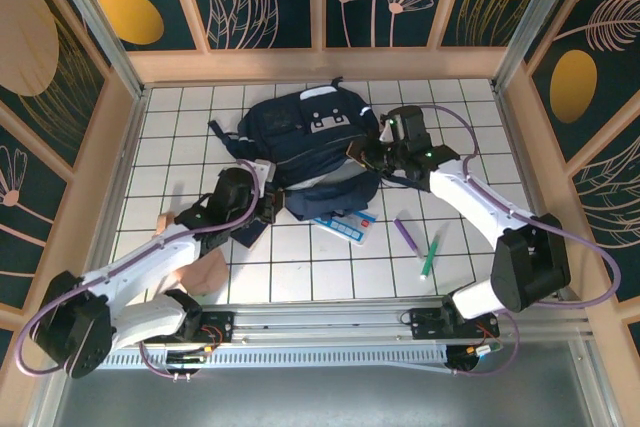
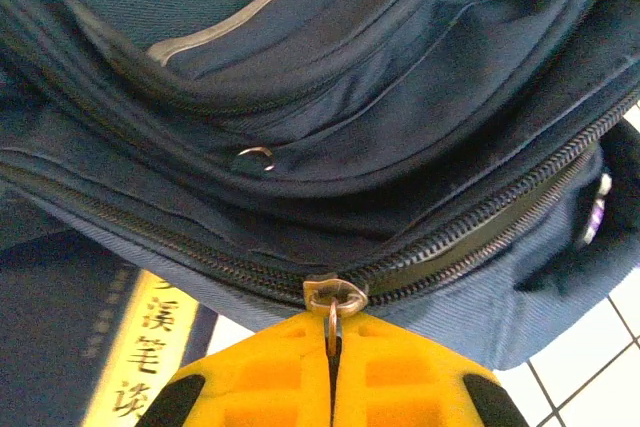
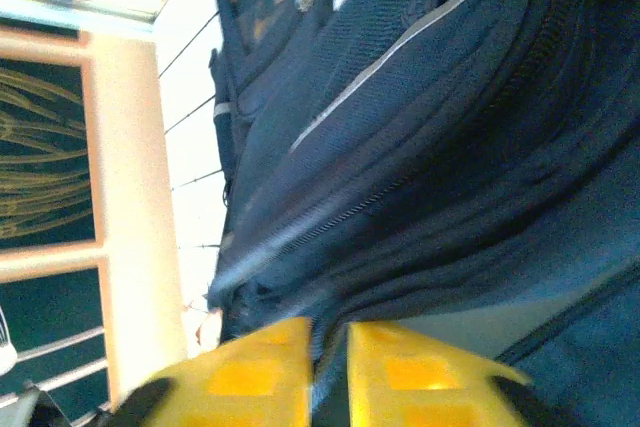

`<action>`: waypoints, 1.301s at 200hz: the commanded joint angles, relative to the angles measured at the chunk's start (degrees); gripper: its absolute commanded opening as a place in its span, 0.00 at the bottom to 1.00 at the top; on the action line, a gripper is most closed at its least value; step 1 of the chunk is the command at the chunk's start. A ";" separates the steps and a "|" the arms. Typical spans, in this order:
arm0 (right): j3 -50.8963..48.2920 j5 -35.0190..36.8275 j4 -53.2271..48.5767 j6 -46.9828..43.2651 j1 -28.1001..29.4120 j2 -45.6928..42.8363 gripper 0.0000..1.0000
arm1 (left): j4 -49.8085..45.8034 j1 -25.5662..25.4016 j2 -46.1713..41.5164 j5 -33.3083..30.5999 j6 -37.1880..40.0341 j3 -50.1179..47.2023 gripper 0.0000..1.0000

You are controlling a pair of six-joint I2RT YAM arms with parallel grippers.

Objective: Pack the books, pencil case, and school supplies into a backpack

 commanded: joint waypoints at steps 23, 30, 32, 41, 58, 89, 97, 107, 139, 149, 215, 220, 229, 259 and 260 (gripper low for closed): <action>-6.95 8.11 5.09 18.91 8.26 -0.12 0.47 | 11.64 -0.57 5.20 11.53 -0.47 3.38 0.00; -8.29 8.49 8.15 22.49 9.88 -0.01 0.49 | 12.61 -1.42 6.55 12.21 -0.79 4.04 0.00; -8.47 8.48 8.53 22.91 10.06 0.01 0.49 | 12.86 -1.80 6.99 12.35 -0.74 4.24 0.00; -8.59 8.40 10.95 26.16 11.13 1.01 0.50 | 13.47 -3.42 8.90 12.42 -0.48 5.29 0.00; -6.24 8.65 13.36 28.43 12.16 3.23 0.50 | 14.62 -5.73 12.36 13.74 -0.57 7.14 0.00; -5.13 18.67 10.34 29.77 11.89 2.35 0.35 | 17.31 -6.02 13.46 16.38 -1.40 8.04 0.00; -5.50 20.45 10.38 29.30 11.69 1.40 0.17 | 15.79 -5.97 12.73 15.31 -0.25 8.59 0.00; -5.65 21.94 9.92 28.24 11.72 0.39 0.01 | 13.09 -5.95 11.55 13.00 1.34 9.26 0.00; -6.13 20.82 8.88 23.40 9.81 -2.69 0.00 | 7.21 -1.91 6.16 7.61 4.74 7.19 0.00; -6.10 19.61 8.83 21.93 8.69 -3.96 0.00 | 5.49 1.46 4.89 7.00 5.20 5.93 0.00; 6.03 -8.38 7.33 3.36 -0.91 -0.78 0.00 | 4.26 13.42 7.23 8.88 13.80 2.75 0.00; 7.54 -8.44 5.01 1.61 -1.14 -0.52 0.00 | 4.62 14.31 7.93 8.79 13.85 2.99 0.00; 11.40 -7.72 0.56 -2.40 -1.26 -0.04 0.00 | 4.79 16.45 9.89 8.69 14.77 3.93 0.00; 15.94 -4.99 -5.60 -5.02 -1.34 -1.02 0.00 | 4.93 24.70 18.62 7.48 18.46 7.86 0.00; 15.86 -5.07 -5.56 -4.95 -1.40 -1.11 0.00 | 5.01 24.89 18.87 7.45 18.36 7.99 0.00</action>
